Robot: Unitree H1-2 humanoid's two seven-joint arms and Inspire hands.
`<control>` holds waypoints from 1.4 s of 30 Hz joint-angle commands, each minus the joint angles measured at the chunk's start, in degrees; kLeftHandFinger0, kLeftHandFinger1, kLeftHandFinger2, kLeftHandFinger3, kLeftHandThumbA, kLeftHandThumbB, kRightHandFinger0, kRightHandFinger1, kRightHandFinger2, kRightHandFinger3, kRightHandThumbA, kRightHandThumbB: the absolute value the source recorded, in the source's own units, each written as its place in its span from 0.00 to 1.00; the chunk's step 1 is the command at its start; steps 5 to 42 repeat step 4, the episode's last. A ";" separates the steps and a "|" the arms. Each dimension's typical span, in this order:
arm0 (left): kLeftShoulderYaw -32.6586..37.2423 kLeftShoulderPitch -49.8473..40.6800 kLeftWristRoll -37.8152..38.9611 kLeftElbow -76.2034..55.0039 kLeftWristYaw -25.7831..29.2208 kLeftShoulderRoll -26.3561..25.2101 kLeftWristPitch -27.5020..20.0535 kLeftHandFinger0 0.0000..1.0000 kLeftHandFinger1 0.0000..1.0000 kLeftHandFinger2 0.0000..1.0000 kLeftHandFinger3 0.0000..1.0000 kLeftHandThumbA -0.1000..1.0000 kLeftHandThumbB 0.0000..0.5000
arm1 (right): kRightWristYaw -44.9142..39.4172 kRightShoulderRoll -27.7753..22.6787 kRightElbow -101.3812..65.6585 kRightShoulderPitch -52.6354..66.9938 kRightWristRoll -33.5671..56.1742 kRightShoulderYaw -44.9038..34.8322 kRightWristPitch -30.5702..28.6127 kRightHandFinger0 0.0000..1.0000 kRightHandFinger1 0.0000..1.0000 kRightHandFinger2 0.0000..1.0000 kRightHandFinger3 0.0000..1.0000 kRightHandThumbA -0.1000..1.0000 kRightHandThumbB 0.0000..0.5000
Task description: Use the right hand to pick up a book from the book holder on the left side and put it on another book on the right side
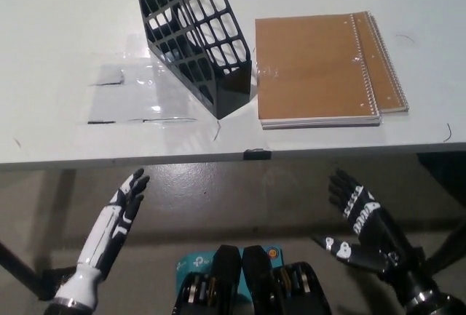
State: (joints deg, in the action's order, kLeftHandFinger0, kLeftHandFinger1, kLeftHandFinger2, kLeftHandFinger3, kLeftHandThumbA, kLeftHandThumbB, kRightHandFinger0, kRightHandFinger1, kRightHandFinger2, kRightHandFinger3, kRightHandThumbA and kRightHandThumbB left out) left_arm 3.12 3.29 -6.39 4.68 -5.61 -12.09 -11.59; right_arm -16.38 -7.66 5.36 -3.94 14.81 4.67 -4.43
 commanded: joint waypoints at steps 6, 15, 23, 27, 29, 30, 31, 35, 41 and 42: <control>0.47 -0.73 -1.21 -2.56 -0.57 -1.03 -0.82 1.00 1.00 1.00 1.00 1.00 0.36 | -1.06 0.10 -0.05 0.32 -0.89 -0.22 -4.01 1.00 1.00 1.00 1.00 0.82 0.38; 0.47 -0.73 -1.21 -2.56 -0.57 -1.03 -0.82 1.00 1.00 1.00 1.00 1.00 0.36 | -1.06 0.10 -0.05 0.32 -0.89 -0.22 -4.01 1.00 1.00 1.00 1.00 0.82 0.38; 0.47 -0.73 -1.21 -2.56 -0.57 -1.03 -0.82 1.00 1.00 1.00 1.00 1.00 0.36 | -1.06 0.10 -0.05 0.32 -0.89 -0.22 -4.01 1.00 1.00 1.00 1.00 0.82 0.38; 0.47 -0.73 -1.21 -2.56 -0.57 -1.03 -0.82 1.00 1.00 1.00 1.00 1.00 0.36 | -1.06 0.10 -0.05 0.32 -0.89 -0.22 -4.01 1.00 1.00 1.00 1.00 0.82 0.38; 0.47 -0.73 -1.21 -2.56 -0.57 -1.03 -0.82 1.00 1.00 1.00 1.00 1.00 0.36 | -1.06 0.10 -0.05 0.32 -0.89 -0.22 -4.01 1.00 1.00 1.00 1.00 0.82 0.38; 0.47 -0.73 -1.21 -2.56 -0.57 -1.03 -0.82 1.00 1.00 1.00 1.00 1.00 0.36 | -1.06 0.10 -0.05 0.32 -0.89 -0.22 -4.01 1.00 1.00 1.00 1.00 0.82 0.38; 0.47 -0.73 -1.21 -2.56 -0.57 -1.03 -0.82 1.00 1.00 1.00 1.00 1.00 0.36 | -1.06 0.10 -0.05 0.32 -0.89 -0.22 -4.01 1.00 1.00 1.00 1.00 0.82 0.38; 0.47 -0.73 -1.21 -2.56 -0.57 -1.03 -0.82 1.00 1.00 1.00 1.00 1.00 0.36 | -1.06 0.10 -0.05 0.32 -0.89 -0.22 -4.01 1.00 1.00 1.00 1.00 0.82 0.38; 0.47 -0.73 -1.21 -2.56 -0.57 -1.03 -0.82 1.00 1.00 1.00 1.00 1.00 0.36 | -1.06 0.10 -0.05 0.32 -0.89 -0.22 -4.01 1.00 1.00 1.00 1.00 0.82 0.38; 0.47 -0.73 -1.21 -2.56 -0.57 -1.03 -0.82 1.00 1.00 1.00 1.00 1.00 0.36 | -1.06 0.10 -0.05 0.32 -0.89 -0.22 -4.01 1.00 1.00 1.00 1.00 0.82 0.38</control>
